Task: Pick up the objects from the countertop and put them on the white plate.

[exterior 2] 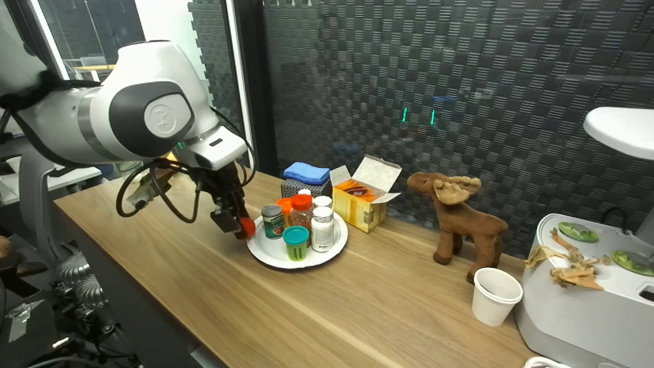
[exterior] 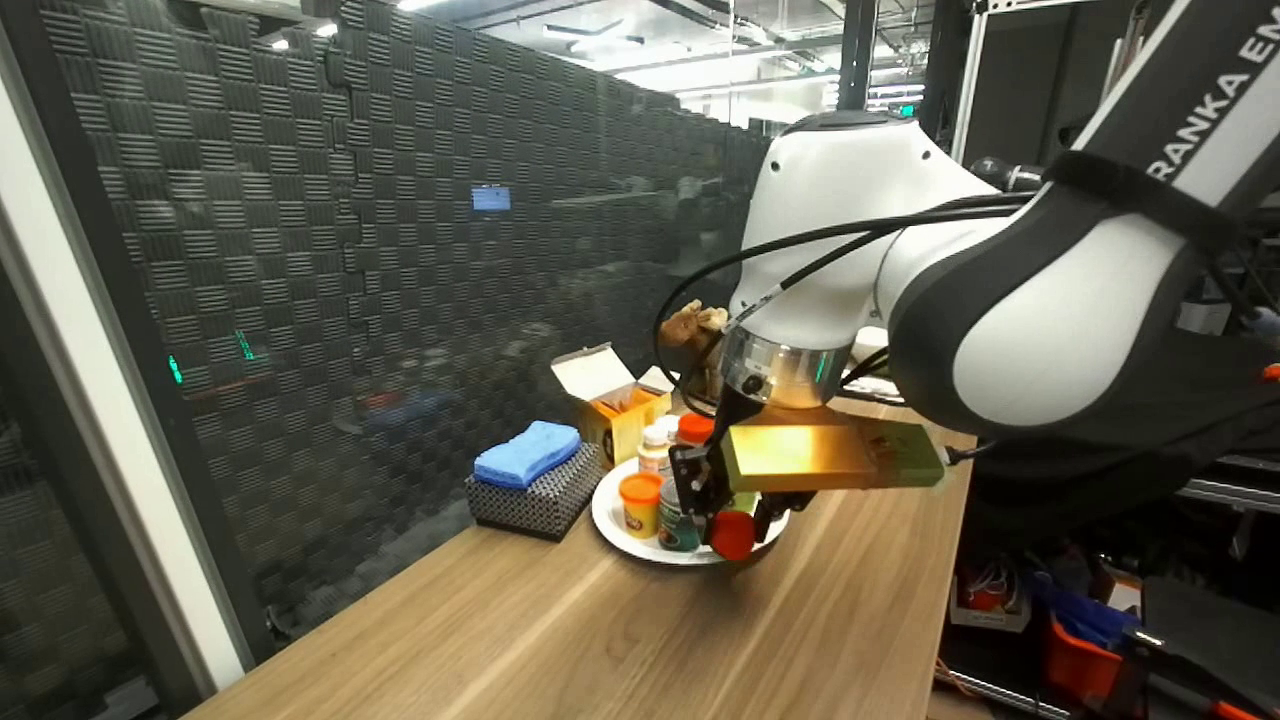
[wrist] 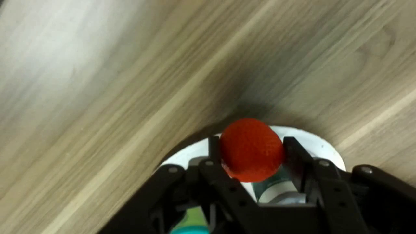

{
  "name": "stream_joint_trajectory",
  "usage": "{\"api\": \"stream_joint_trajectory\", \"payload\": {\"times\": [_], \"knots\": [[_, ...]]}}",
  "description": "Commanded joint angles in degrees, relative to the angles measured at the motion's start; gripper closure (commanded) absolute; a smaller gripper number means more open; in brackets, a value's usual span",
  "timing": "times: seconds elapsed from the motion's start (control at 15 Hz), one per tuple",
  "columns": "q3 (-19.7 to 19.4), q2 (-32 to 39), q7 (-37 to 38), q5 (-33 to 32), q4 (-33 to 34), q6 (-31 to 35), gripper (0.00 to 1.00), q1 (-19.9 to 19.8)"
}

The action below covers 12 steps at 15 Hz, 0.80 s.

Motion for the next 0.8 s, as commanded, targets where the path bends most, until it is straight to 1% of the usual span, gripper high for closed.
{"api": "stream_joint_trajectory", "payload": {"times": [0.0, 0.13, 0.33, 0.4, 0.47, 0.6, 0.73], "knots": [[-4.54, -1.37, 6.26, -8.59, 0.00, 3.53, 0.74, 1.14], [-6.59, -0.82, 9.32, -13.11, 0.97, 3.95, 0.74, 1.42], [-7.54, -0.26, 11.17, -16.68, 1.47, 4.46, 0.74, 1.27], [-7.50, -0.26, 11.27, -17.39, 1.36, 4.73, 0.46, 1.17], [-7.45, -0.32, 11.44, -18.03, 1.17, 5.14, 0.24, 1.11], [-7.09, -0.29, 11.25, -18.55, 0.87, 5.97, 0.20, 0.95], [-7.21, -0.25, 11.59, -19.03, 0.83, 6.58, 0.06, 1.18]]}}
